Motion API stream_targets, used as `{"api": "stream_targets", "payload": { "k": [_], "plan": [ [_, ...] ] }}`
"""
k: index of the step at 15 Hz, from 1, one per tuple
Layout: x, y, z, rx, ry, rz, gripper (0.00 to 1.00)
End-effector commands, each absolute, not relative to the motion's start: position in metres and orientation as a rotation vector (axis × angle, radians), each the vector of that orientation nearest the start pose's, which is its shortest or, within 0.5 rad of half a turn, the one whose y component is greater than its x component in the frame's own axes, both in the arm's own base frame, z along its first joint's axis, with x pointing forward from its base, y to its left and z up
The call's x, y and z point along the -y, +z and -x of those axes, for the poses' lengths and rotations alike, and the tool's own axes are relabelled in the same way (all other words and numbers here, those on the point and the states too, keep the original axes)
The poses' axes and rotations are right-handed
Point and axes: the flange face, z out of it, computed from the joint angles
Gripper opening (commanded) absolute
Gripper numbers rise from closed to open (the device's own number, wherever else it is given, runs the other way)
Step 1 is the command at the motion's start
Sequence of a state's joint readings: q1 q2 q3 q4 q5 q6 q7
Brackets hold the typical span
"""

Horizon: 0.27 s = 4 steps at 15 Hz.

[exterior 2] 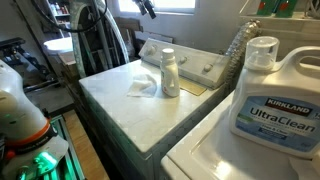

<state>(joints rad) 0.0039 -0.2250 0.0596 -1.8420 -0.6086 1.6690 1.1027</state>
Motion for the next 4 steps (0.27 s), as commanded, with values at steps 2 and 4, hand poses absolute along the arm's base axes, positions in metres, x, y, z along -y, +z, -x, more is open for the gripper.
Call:
{"api": "stream_targets", "payload": {
  "k": [2, 4],
  "plan": [
    [0.028, 0.649, -0.48, -1.767, -0.718, 3.178, 1.0],
    [0.03, 0.653, -0.472, -1.79, -0.734, 3.195, 1.0]
  ]
}}
